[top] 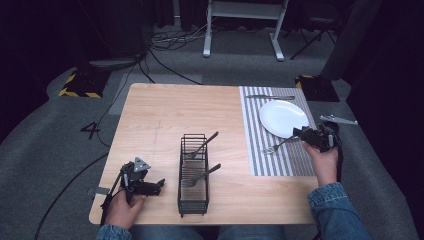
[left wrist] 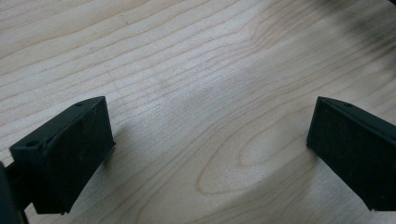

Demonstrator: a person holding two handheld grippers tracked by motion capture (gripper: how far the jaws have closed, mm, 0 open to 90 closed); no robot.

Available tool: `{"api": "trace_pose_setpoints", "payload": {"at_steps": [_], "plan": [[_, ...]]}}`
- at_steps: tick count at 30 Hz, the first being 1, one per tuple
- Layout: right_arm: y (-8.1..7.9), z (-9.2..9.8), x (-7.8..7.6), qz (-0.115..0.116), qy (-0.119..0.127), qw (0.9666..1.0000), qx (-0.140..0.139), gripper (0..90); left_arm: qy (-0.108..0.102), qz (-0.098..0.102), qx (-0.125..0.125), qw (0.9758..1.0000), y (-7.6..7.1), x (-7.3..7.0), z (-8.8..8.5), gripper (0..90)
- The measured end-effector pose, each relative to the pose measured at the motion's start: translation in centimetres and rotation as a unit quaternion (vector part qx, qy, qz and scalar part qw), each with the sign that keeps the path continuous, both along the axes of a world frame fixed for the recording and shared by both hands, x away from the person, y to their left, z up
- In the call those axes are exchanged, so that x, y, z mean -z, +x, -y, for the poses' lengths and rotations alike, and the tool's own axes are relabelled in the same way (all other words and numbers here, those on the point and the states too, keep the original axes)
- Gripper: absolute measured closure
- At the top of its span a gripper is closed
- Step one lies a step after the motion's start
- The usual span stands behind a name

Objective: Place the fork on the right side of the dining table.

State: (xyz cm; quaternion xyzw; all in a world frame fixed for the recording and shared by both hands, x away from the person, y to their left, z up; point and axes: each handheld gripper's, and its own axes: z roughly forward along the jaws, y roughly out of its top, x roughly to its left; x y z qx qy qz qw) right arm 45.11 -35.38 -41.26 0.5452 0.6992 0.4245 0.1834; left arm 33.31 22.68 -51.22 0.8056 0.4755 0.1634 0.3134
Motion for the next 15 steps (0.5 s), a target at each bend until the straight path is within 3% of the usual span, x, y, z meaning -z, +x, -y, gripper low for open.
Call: {"api": "trace_pose_setpoints", "payload": {"at_steps": [9,15], "plan": [[-0.3,2.0,1.6,-0.021,0.018,0.9996,0.006,48.6,0.0,0.0,0.0,1.0,0.0,0.0,0.0,0.4],[-0.3,2.9,2.6,-0.029,0.017,0.9994,0.009,48.5,0.0,0.0,0.0,1.0,0.0,0.0,0.0,0.4]]}}
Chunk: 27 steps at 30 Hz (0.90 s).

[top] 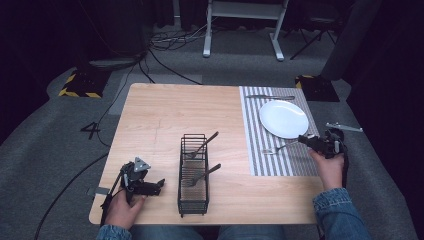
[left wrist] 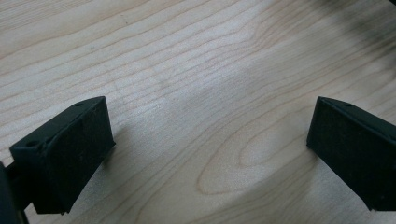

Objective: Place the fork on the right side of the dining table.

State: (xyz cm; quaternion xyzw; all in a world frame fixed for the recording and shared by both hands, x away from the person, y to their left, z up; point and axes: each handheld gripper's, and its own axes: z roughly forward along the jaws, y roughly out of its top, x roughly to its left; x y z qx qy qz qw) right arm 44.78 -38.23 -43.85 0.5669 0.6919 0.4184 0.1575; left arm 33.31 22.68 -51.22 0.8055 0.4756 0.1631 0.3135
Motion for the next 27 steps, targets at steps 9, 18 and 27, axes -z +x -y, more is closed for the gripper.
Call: {"api": "trace_pose_setpoints", "payload": {"at_steps": [9,18,27], "plan": [[-0.2,1.2,1.4,-0.026,0.009,0.9995,0.014,48.7,0.0,0.0,0.0,1.0,0.0,0.0,0.0,0.4],[-0.1,2.1,2.7,-0.048,0.009,0.9986,0.021,49.2,0.0,0.0,0.0,1.0,0.0,0.0,0.0,0.4],[0.1,2.7,3.5,-0.067,0.009,0.9973,0.029,48.1,0.0,0.0,0.0,1.0,0.0,0.0,0.0,0.4]]}}
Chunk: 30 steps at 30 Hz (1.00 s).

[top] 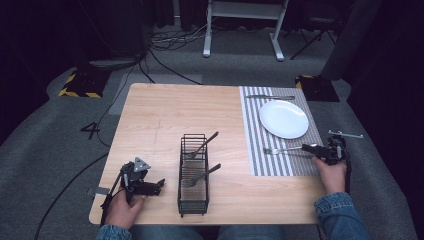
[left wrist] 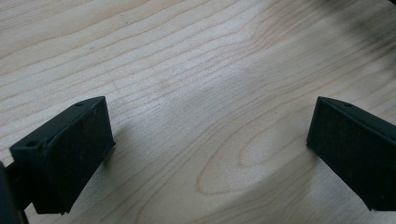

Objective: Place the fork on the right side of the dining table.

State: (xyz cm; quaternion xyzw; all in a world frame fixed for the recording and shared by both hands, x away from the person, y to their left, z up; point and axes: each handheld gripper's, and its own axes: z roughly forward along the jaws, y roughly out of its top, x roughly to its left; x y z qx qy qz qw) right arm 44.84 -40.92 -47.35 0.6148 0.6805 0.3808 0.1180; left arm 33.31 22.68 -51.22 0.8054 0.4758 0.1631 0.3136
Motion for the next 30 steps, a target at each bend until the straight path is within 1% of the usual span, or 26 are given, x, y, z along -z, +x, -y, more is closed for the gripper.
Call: {"api": "trace_pose_setpoints", "payload": {"at_steps": [5,12,15,18,19,21,22,24,30], "plan": [[0.0,0.3,0.2,-0.004,-0.003,1.0,0.004,47.4,0.0,0.0,0.0,1.0,0.0,0.0,0.0,0.4],[0.1,1.2,0.9,-0.016,-0.016,0.9996,0.016,44.9,0.0,0.0,0.0,1.0,0.0,0.0,0.0,0.4],[0.0,1.5,0.8,-0.016,-0.012,0.9996,0.022,44.5,0.0,0.0,0.0,1.0,0.0,0.0,0.0,0.4],[-0.1,1.5,0.7,-0.013,-0.011,0.9997,0.019,44.3,0.0,0.0,0.0,1.0,0.0,0.0,0.0,0.4],[-0.4,1.2,0.3,-0.006,-0.01,0.9999,0.012,43.9,0.0,0.0,0.0,1.0,0.0,0.0,0.0,0.4],[-0.7,0.8,0.1,-0.002,-0.011,0.9999,0.006,43.7,0.0,0.0,0.0,1.0,0.0,0.0,0.0,0.4],[-1.0,0.4,0.0,0.004,-0.018,0.9998,-0.001,43.7,0.0,0.0,0.0,1.0,0.0,0.0,0.0,0.4],[-1.5,-0.3,-0.1,0.005,-0.035,0.9993,-0.01,44.0,0.0,0.0,0.0,1.0,0.0,0.0,0.0,0.4],[-2.6,-2.1,0.5,-0.002,-0.067,0.997,-0.04,44.0,0.001,0.0,0.0,1.0,0.0,0.0,0.0,0.4]]}}
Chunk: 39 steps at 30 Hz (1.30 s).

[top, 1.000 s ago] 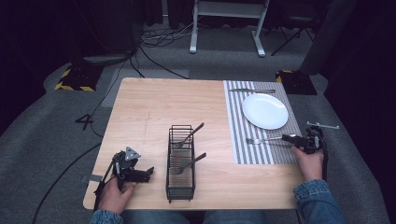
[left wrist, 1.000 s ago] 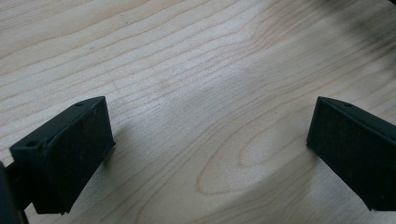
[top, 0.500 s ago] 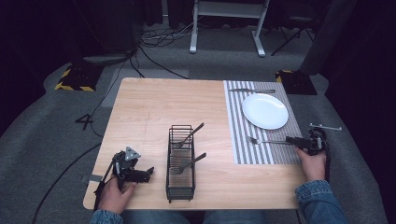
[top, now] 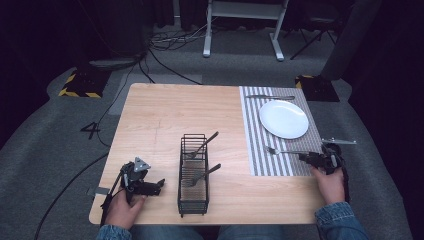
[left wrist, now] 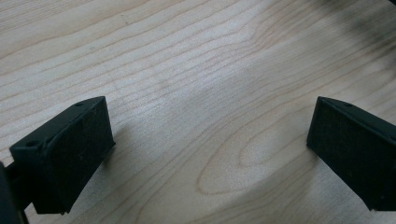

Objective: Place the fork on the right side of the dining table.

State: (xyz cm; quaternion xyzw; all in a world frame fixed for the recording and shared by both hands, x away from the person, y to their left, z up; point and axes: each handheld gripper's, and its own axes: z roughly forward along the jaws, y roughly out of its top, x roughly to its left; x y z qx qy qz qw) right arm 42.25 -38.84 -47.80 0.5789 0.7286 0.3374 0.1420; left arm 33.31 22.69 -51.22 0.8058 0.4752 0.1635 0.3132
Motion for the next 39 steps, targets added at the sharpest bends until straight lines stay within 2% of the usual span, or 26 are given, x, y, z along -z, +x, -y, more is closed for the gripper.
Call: {"api": "trace_pose_setpoints", "payload": {"at_steps": [3,7,15,17,20,22,26,33,39], "plan": [[0.1,-0.4,0.4,-0.004,-0.01,0.9999,-0.004,44.0,0.0,0.0,0.0,1.0,0.0,0.0,0.0,0.4],[0.7,0.0,0.8,-0.01,-0.007,0.9999,0.012,44.2,-0.001,0.0,0.0,1.0,0.0,0.0,0.0,0.4],[1.9,0.9,1.2,0.003,0.018,0.999,0.04,44.6,0.0,0.0,-0.001,1.0,-0.1,0.0,0.0,0.4],[2.2,1.0,1.4,0.012,0.02,0.9987,0.044,44.9,0.0,0.0,-0.002,1.0,-0.1,0.0,0.0,0.4],[2.8,1.1,1.4,0.008,0.034,0.9978,0.057,44.4,0.001,-0.001,-0.002,1.0,-0.2,0.0,0.0,0.4],[2.9,0.9,1.3,0.006,0.033,0.9977,0.059,44.8,0.001,-0.001,-0.002,1.0,-0.2,0.0,0.0,0.4],[2.4,0.7,0.8,0.019,0.023,0.9982,0.052,45.2,0.001,-0.001,-0.002,1.0,-0.2,0.0,0.0,0.4],[1.1,0.5,-1.0,0.041,0.036,0.998,0.034,44.9,0.001,-0.001,-0.002,1.0,-0.2,0.0,0.0,0.3],[-0.7,-0.8,-3.1,0.052,0.042,0.9978,-0.004,43.7,0.001,-0.001,-0.002,1.0,-0.2,0.0,0.0,0.3]]}}
